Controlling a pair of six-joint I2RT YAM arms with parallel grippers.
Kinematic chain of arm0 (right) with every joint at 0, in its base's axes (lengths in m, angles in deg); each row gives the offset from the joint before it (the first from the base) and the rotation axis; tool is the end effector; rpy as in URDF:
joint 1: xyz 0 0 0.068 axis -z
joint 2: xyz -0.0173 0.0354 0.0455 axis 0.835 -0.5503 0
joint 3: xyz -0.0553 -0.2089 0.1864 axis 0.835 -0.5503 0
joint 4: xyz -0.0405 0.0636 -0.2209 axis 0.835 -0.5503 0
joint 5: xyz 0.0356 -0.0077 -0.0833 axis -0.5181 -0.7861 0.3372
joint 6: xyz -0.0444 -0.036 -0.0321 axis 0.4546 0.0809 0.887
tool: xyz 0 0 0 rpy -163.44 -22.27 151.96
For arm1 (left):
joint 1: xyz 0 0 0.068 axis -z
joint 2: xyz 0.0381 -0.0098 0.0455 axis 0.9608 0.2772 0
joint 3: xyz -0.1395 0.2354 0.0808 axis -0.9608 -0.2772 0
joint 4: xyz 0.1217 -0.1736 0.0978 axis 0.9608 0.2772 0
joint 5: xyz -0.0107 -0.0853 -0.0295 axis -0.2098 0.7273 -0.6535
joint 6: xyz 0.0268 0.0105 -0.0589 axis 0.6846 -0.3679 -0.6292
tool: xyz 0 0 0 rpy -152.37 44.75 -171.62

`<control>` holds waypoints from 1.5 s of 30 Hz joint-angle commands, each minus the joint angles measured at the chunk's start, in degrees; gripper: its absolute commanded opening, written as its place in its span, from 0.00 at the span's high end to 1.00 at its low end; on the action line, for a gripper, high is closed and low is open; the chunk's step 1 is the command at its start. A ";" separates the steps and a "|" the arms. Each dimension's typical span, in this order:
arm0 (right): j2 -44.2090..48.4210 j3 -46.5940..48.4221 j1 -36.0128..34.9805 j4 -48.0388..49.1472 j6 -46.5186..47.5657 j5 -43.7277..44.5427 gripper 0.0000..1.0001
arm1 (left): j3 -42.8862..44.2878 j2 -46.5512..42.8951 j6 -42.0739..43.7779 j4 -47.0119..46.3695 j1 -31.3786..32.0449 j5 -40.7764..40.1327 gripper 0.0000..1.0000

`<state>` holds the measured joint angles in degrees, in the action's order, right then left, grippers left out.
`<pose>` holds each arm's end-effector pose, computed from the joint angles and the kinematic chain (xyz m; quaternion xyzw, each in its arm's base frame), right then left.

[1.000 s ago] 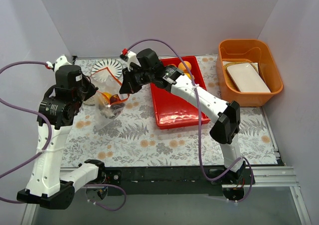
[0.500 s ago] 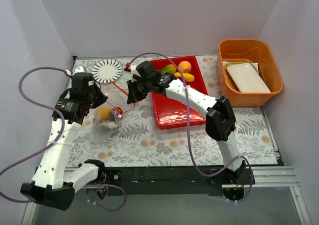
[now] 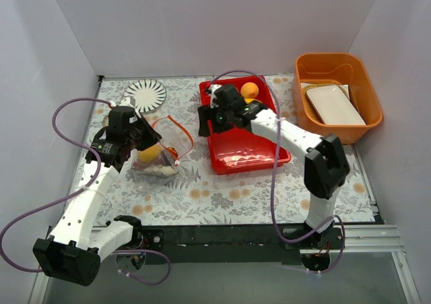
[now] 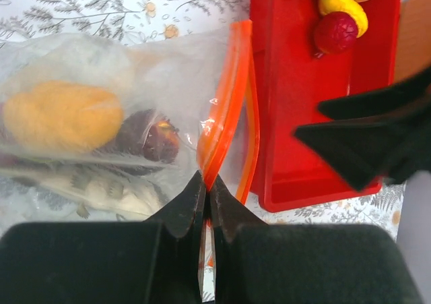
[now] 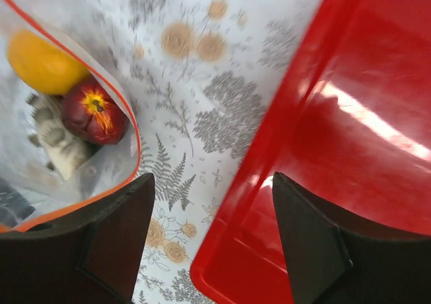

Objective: Place the food in the zip-top bag and seal the zipper
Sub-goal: Adjust the zipper food storage bag at the center of the board, then pick up the fake fruit from the bin.

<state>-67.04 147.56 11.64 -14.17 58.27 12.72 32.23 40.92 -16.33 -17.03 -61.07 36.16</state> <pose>0.2968 0.3052 0.2829 -0.2239 0.8892 0.2577 0.3046 0.1757 -0.0422 0.3324 -0.4563 0.7865 -0.3000 0.2885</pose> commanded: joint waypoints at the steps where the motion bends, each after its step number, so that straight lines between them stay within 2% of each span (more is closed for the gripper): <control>1: 10.28 -3.95 5.15 7.39 0.41 5.27 0.22 | 1.05 0.12 2.10 -5.12 -0.19 4.11 1.00; 4: 11.87 -5.63 8.14 7.94 0.94 5.53 0.22 | 0.88 1.26 1.93 -5.56 -0.19 5.95 1.00; 12: 4.05 -0.54 15.61 3.10 3.66 10.89 0.21 | -0.79 0.82 0.87 -6.09 -0.27 7.54 1.00; 17: -1.13 0.17 19.39 8.19 3.75 11.60 0.21 | -1.67 0.91 0.61 -6.53 -0.18 8.24 1.00; 24: -8.78 7.98 21.33 8.29 4.98 12.48 0.21 | -1.58 1.09 0.61 -6.36 -0.18 8.59 1.00; 30: -15.37 15.10 21.77 4.34 4.98 10.98 0.21 | -1.32 1.79 1.05 -6.36 -0.27 8.33 1.00; 37: -16.43 12.65 21.77 3.37 4.37 11.69 0.22 | -1.50 2.14 1.31 -6.36 -0.19 8.42 1.00; 43: -18.18 13.70 21.77 2.23 5.07 10.63 0.32 | -1.59 2.05 1.31 -6.18 -0.19 8.59 1.00; 45: -19.06 15.19 21.77 -0.05 5.16 10.72 0.39 | -1.24 1.97 1.31 -5.92 -0.18 8.51 1.00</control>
<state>-84.26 160.50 33.26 -11.55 62.86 23.82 30.50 43.48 -15.58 -22.36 -61.09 43.72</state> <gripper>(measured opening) 0.655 0.014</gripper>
